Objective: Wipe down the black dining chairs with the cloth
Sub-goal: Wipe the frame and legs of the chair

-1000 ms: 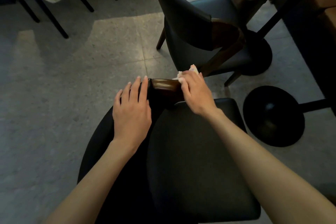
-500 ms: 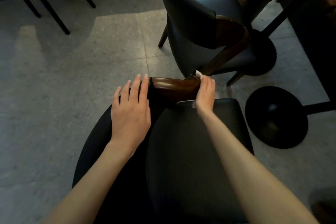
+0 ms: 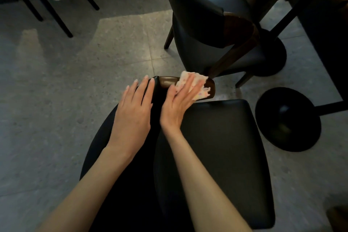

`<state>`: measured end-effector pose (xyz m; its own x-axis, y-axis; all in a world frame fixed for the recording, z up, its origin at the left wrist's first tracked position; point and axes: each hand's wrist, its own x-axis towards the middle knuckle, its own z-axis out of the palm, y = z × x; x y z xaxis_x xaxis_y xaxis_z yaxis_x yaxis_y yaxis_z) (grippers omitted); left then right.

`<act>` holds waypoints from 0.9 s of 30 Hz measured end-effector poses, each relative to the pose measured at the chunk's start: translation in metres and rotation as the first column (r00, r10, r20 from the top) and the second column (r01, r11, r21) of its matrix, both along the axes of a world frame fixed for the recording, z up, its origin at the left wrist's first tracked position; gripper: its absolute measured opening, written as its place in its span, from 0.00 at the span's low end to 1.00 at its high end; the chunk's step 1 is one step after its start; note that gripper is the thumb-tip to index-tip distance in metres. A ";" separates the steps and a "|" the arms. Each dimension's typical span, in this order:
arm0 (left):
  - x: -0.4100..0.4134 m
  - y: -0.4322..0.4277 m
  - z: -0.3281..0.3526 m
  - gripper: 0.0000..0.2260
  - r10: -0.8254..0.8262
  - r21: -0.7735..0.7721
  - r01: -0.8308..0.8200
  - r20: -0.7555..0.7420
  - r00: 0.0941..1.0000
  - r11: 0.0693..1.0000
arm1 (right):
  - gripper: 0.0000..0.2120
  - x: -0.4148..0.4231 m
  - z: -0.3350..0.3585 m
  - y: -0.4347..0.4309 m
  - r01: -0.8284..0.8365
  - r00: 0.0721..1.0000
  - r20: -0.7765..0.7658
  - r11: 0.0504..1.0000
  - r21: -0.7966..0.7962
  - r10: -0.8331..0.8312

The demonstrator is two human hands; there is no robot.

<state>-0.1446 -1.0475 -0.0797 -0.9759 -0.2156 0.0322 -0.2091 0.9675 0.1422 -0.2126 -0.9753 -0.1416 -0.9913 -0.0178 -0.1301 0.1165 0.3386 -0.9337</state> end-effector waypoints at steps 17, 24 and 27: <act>0.048 -0.004 0.007 0.32 -0.029 0.063 0.030 -0.007 1.000 0.998 | 0.33 0.021 0.046 0.004 -0.017 0.962 0.267 0.992 -0.123 0.050; 0.089 0.011 0.016 0.35 0.043 0.033 -0.046 0.062 0.997 0.998 | 0.27 0.045 0.051 0.052 -0.430 0.878 0.187 0.898 -0.094 0.440; 0.105 0.019 0.020 0.35 0.068 0.035 -0.071 0.070 0.995 0.997 | 0.27 0.060 0.067 0.082 -0.494 0.840 0.206 0.864 -0.097 0.503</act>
<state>-0.0393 -1.0289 -0.0598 -0.9582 -0.2828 -0.0435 -0.2860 0.9446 0.1611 -0.1525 -0.8936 -0.0745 -0.7941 -0.5112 -0.3288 0.1422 0.3697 -0.9182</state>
